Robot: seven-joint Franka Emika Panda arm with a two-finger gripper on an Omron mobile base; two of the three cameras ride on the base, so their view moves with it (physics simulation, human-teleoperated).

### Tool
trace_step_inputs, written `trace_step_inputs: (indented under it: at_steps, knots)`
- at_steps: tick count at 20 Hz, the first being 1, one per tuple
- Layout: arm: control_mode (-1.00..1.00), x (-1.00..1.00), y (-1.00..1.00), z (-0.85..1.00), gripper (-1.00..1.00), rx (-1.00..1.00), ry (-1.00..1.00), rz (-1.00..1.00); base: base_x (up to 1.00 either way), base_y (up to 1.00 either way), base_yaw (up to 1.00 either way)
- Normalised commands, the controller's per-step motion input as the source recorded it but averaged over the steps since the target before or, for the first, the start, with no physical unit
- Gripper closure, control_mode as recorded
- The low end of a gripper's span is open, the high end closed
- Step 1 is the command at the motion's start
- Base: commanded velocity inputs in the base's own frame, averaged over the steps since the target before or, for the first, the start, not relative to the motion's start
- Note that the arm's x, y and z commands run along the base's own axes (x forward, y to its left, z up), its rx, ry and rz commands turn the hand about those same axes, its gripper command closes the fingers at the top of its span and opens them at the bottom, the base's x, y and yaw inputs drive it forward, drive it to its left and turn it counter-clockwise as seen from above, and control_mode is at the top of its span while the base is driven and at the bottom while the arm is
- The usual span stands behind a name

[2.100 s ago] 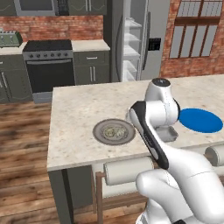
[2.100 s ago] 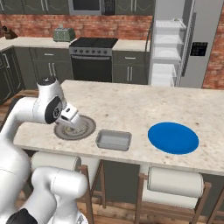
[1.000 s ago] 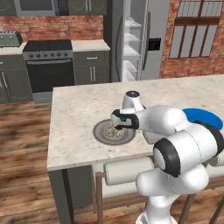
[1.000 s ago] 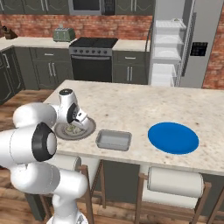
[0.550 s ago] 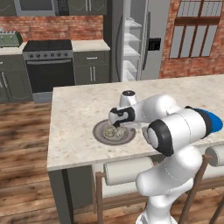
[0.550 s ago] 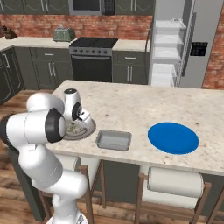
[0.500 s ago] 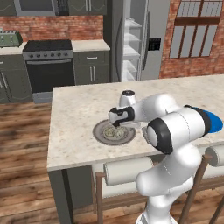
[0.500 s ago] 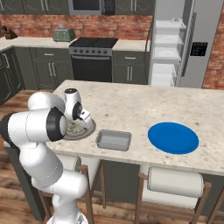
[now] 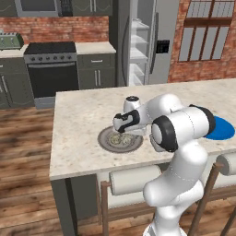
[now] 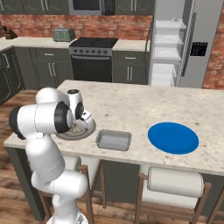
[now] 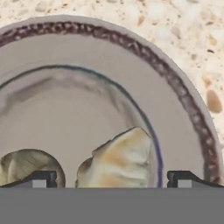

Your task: Place two dumplings into each of the tupperware containers and then place the containers in the fridge.

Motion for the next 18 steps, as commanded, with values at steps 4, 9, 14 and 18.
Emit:
trace_step_inputs:
  at_steps: [4, 9, 14, 18]
  knots:
    - [-1.00, 0.00, 0.00, -0.33, -1.00, 0.00, 0.01, 0.00, 0.00, 0.00, 0.00]
    - [-1.00, 0.00, 0.00, -0.28, 1.00, 0.00, 0.04, 0.00, 0.00, 0.00, 0.00]
    - [-1.00, 0.00, 0.00, -0.01, 1.00, 0.00, 0.05, 0.00, 0.00, 0.00, 0.00]
    - [-1.00, -0.01, -0.18, 0.09, 1.00, 0.00, 0.00, 0.00, 0.00, 0.00, 0.00]
